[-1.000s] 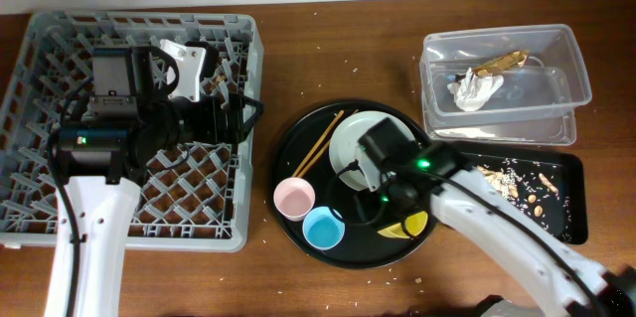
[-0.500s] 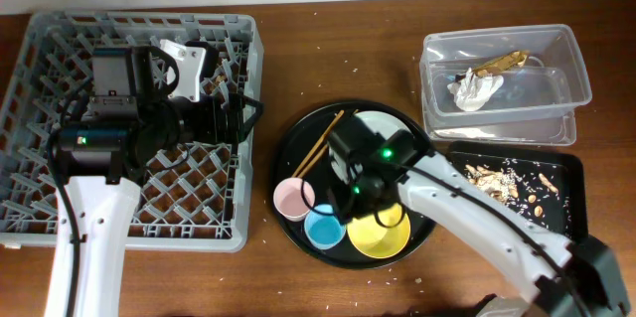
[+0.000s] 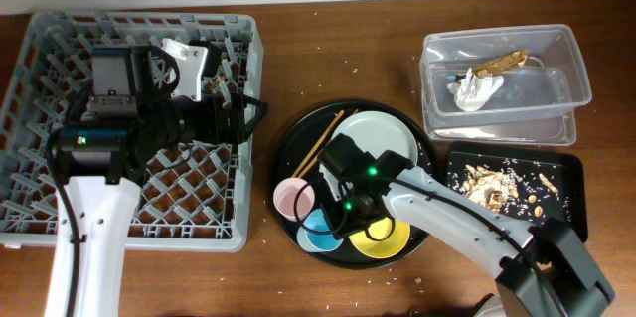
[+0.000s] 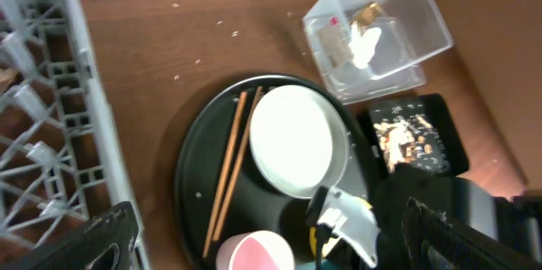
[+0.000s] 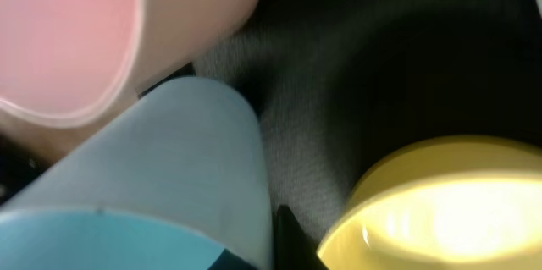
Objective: Sort waste into correct bins and load items into the dishwasher rack
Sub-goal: 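Grasp the blue cup with the right gripper, then lift the blue cup toward the left gripper and hand it over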
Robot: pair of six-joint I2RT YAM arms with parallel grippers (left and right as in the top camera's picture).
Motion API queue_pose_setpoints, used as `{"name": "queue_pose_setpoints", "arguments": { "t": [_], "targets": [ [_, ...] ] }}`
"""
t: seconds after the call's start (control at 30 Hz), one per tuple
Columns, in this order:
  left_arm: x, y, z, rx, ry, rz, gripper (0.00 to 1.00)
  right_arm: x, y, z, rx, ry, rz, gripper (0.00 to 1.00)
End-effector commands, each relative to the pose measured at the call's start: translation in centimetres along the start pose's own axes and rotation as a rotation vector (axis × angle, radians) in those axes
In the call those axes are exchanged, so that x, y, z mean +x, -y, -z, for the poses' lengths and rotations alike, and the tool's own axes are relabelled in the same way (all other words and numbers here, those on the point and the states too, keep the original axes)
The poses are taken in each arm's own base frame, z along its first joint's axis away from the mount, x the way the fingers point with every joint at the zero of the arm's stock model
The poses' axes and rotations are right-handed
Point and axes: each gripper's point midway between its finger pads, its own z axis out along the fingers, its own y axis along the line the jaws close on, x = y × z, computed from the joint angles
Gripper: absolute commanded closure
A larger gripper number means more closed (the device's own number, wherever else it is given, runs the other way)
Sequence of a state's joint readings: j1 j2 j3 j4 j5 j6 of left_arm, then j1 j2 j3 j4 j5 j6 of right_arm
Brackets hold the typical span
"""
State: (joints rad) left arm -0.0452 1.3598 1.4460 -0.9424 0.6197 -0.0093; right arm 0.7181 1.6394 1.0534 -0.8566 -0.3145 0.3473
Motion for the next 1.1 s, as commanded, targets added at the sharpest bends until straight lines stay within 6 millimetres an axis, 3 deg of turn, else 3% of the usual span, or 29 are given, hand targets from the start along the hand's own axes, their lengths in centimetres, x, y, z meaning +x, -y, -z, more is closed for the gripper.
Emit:
{"name": "queue_pose_setpoints", "arguments": {
  "t": [0.0, 0.1, 0.17, 0.2, 0.27, 0.33, 0.5, 0.6, 0.67, 0.7, 0.73, 0.77, 0.83, 0.97, 1.07],
  "targets": [
    [-1.1, 1.9, 0.5, 0.099, 0.033, 0.023, 0.01, -0.5, -2.0, 4.3, -0.027, 0.054, 0.050, 0.96],
    [-2.4, 2.7, 0.7, 0.152, 0.073, 0.128, 0.01, -0.6, -2.3, 12.1, 0.004, 0.141, 0.055, 0.96],
    [-3.3, 5.8, 1.3, 0.343, 0.091, 0.081, 0.03, -1.9, -1.7, 17.4, -0.024, 0.290, 0.045, 0.96],
    [-3.5, 6.7, 1.5, 0.404, 0.090, 0.070, 0.06, -2.6, -1.7, 19.1, -0.049, 0.349, 0.056, 0.96],
    [-3.6, 9.0, 2.3, 0.579, 0.072, 0.041, 0.17, -4.0, -4.1, 23.6, -0.263, 0.503, 0.211, 0.96],
    [-3.0, 11.8, 3.3, 0.782, 0.023, -0.001, 0.18, -4.6, -7.5, 27.8, -0.538, 0.632, 0.441, 0.96],
    [-1.5, 15.2, 5.1, 0.998, -0.060, -0.034, 0.18, -5.8, -9.6, 30.0, -0.735, 0.704, 0.611, 0.96],
    [-0.9, 16.2, 5.1, 1.025, -0.094, -0.029, 0.24, -7.0, -9.6, 30.3, -0.730, 0.742, 0.646, 0.96],
    [-0.9, 16.3, 5.1, 1.026, -0.106, -0.013, 0.30, -8.3, -8.2, 31.0, -0.697, 0.777, 0.566, 0.96],
    [-0.9, 16.3, 5.1, 1.025, -0.112, -0.002, 0.14, -8.8, -6.9, 31.4, -0.685, 0.789, 0.513, 0.96],
    [-0.9, 16.3, 5.1, 1.025, -0.112, -0.002, 0.05, -9.1, -5.8, 31.7, -0.672, 0.804, 0.486, 0.96],
    [-0.9, 16.3, 5.1, 1.025, -0.112, -0.002, 0.03, -9.3, -5.0, 32.0, -0.660, 0.819, 0.467, 0.96],
    [-0.9, 16.3, 5.1, 1.025, -0.110, -0.006, 0.04, -9.2, -4.8, 32.3, -0.675, 0.820, 0.465, 0.96],
    [-1.0, 16.3, 5.1, 1.023, -0.099, -0.023, 0.04, -8.6, -6.7, 31.5, -0.703, 0.784, 0.505, 0.96],
    [-1.1, 16.3, 5.1, 1.024, -0.098, -0.026, 0.17, -8.4, -7.4, 31.4, -0.719, 0.771, 0.521, 0.96]
  ]
}}
